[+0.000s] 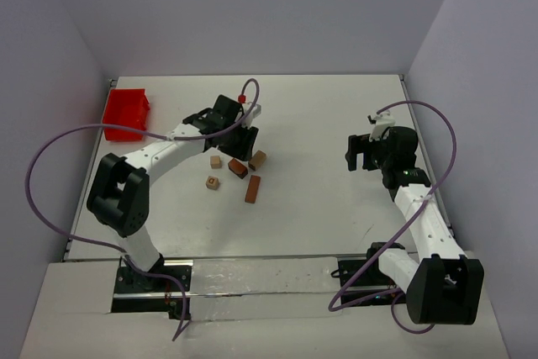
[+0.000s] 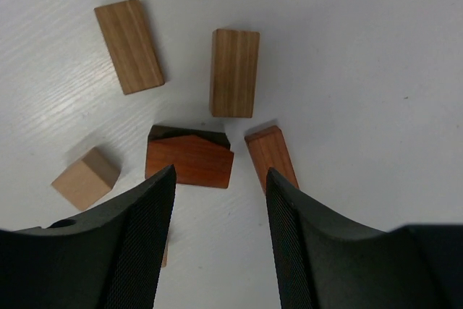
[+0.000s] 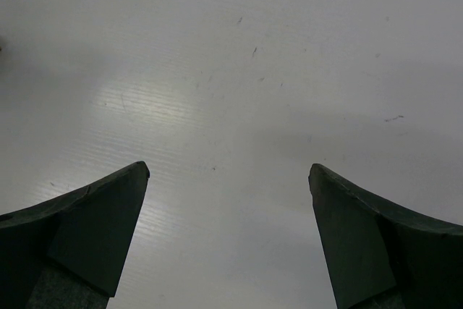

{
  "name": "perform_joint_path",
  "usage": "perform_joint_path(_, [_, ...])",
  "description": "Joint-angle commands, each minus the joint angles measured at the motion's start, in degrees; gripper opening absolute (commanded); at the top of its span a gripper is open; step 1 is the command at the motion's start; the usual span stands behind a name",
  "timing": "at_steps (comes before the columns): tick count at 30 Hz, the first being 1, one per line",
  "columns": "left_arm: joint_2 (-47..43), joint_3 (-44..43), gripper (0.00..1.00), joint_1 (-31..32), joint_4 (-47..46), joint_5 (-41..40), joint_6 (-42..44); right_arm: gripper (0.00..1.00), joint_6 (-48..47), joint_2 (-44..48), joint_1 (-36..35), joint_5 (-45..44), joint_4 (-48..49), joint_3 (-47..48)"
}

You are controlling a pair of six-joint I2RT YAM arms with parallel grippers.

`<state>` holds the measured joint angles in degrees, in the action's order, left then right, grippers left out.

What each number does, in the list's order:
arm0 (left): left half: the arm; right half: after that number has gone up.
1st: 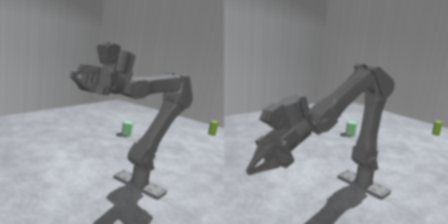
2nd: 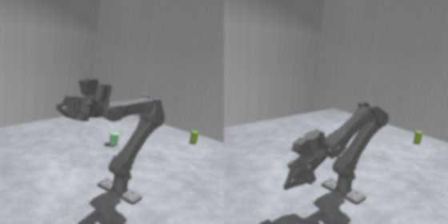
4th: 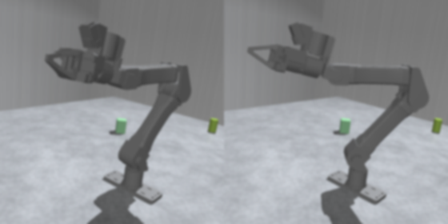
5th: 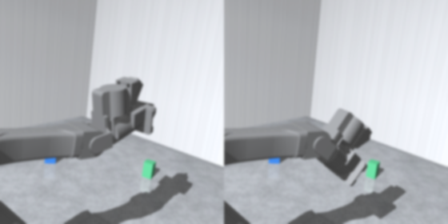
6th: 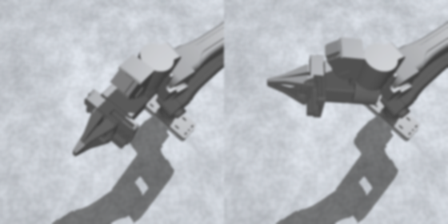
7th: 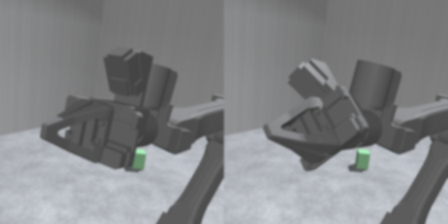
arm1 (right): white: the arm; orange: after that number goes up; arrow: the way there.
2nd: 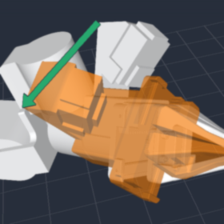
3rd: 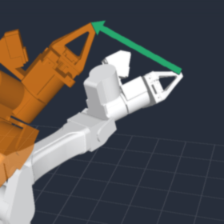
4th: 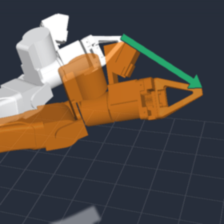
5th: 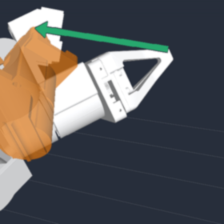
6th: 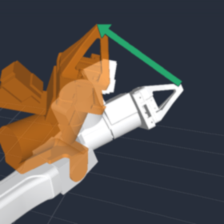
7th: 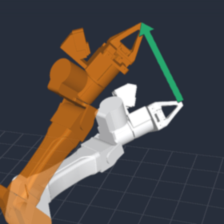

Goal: Build the wood block tower

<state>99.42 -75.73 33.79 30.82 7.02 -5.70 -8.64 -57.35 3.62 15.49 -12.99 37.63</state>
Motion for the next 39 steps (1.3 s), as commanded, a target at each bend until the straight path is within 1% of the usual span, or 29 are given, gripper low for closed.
perform_joint_path(1, [4.51,-6.79,0.59,0.67,-1.47,-2.11,-0.15,1.0,-0.51,-0.22,-0.45,-0.56,0.93,2.1])
perform_joint_path(6, [7.41,-9.15,0.57,0.69,-1.02,-4.56,-0.56,1.0,-0.64,-0.16,-0.43,-0.81,0.98,2.01])
perform_joint_path(9, [8.22,-9.96,0.5,0.75,0.47,-2.43,0.19,1.0,-0.67,-0.25,-0.45,-0.93,0.91,2.01])
perform_joint_path(11, [7.67,-9.24,0.48,0.77,1.25,-0.58,0.42,1.0,-0.67,-0.32,-0.45,-1.08,0.95,2.09])
perform_joint_path(15, [2.8,-3.53,0.5,1.85,0.1,1.86,-0.02,1.0,-0.67,-0.37,-0.37,-1.25,1.03,2.01])
perform_joint_path(18, [-0.48,-0.21,0.52,3.2,0.43,2.12,-0.56,1.0,-0.62,-0.37,-0.42,-1.25,1.09,1.96])
perform_joint_path(26, [-4.59,6.26,0.55,9.06,0.97,-0.95,-2.06,1.0,-0.5,-0.23,-0.37,-1.61,1.12,1.85])
perform_joint_path(30, [-4.21,8.14,0.6,10.16,0.2,-2.07,-4.9,1.0,-0.5,-0.31,-0.37,-1.86,1.03,1.92])
perform_joint_path(32, [-2.57,8.49,0.62,10.16,0.12,-5.81,-8.47,1.0,-0.5,-0.19,-0.42,-1.99,1.03,1.89])
perform_joint_path(35, [-0.76,7.69,0.63,10.16,0.36,-8.42,-10.97,1.0,-0.58,-0.07,-0.37,-2.04,1.12,1.77])
perform_joint_path(37, [0.19,7.34,0.63,10.16,0.38,-8.6,-11.77,1.0,-0.67,-0.05,-0.42,-1.95,1.12,1.71])
perform_joint_path(39, [1.53,6.82,0.63,10.38,0.15,-6.74,-12.03,1.0,-0.67,-0.2,-0.45,-1.95,1.12,1.75])
